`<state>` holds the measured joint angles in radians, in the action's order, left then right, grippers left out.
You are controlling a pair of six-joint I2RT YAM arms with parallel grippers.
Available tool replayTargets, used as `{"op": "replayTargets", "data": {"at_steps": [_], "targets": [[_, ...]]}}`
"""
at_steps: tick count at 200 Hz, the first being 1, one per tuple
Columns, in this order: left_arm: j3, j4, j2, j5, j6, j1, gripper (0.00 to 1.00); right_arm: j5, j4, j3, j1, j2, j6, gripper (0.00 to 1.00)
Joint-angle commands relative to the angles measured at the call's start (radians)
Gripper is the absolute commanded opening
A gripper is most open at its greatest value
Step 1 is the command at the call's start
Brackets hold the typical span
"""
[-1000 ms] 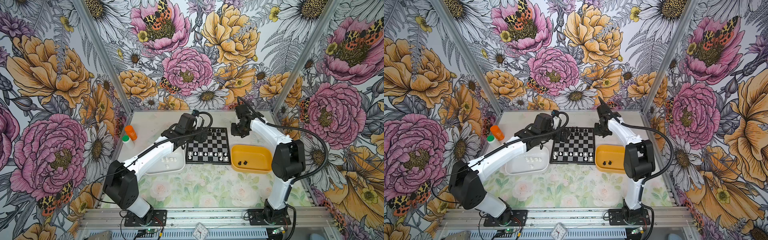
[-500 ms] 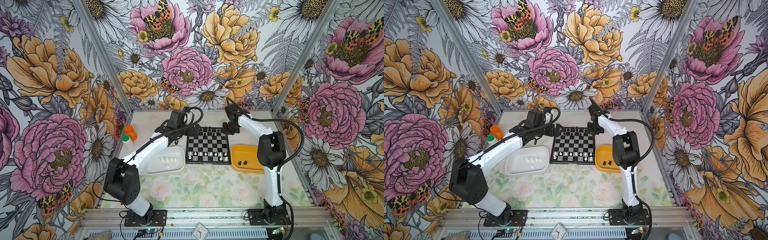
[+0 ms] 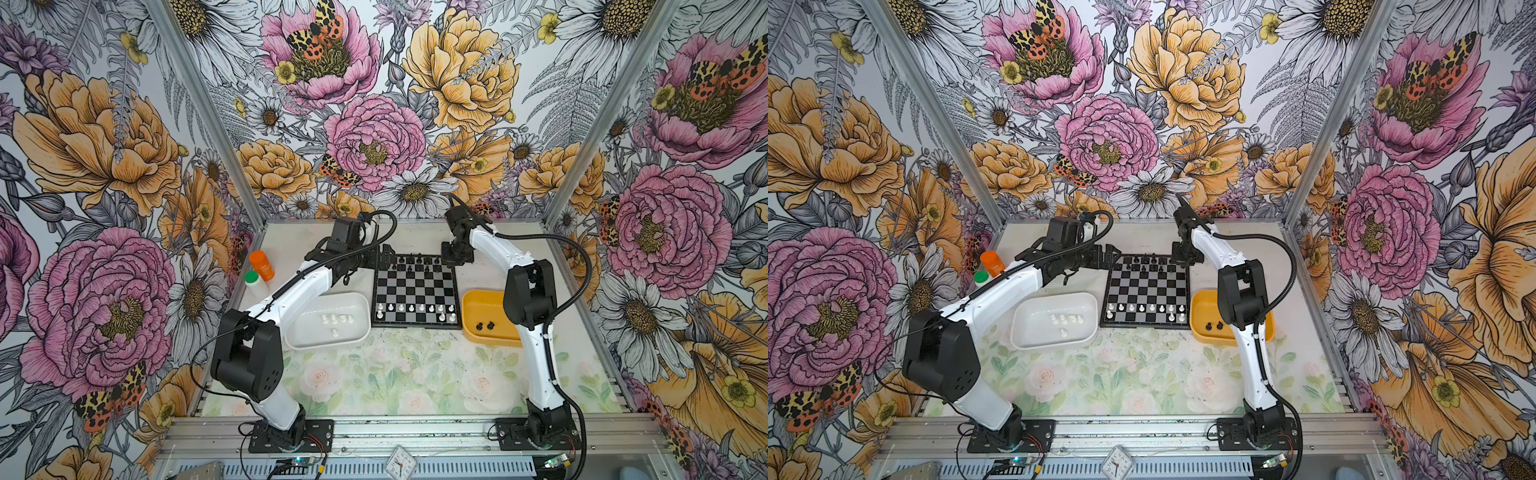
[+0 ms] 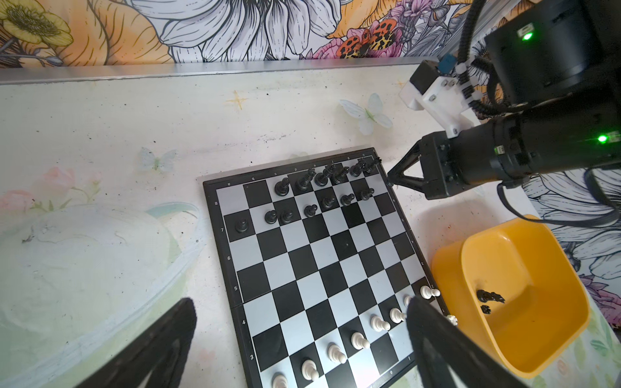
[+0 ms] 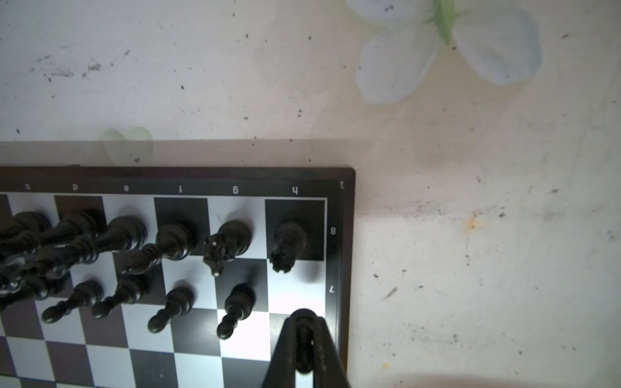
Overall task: Set up the chess pieces on the board
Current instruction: 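Carry the black piece to the far rank while the left arm draws back, then lower the black piece onto the far rank and open the right gripper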
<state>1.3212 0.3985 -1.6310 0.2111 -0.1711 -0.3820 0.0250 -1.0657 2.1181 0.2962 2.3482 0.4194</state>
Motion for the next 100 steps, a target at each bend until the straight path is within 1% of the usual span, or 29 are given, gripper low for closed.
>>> {"op": "replayTargets", "data": {"at_steps": [1,82,100], "targets": [[0.030,-0.025,-0.004,0.037,0.024,0.020,0.99,0.016,-0.024,0.051,0.012,0.040,0.014,0.09],[0.029,-0.024,-0.005,0.039,0.024,0.034,0.99,0.018,-0.054,0.082,0.015,0.074,0.010,0.10],[0.029,-0.023,-0.006,0.040,0.022,0.036,0.99,0.013,-0.057,0.083,0.014,0.076,0.009,0.12]]}}
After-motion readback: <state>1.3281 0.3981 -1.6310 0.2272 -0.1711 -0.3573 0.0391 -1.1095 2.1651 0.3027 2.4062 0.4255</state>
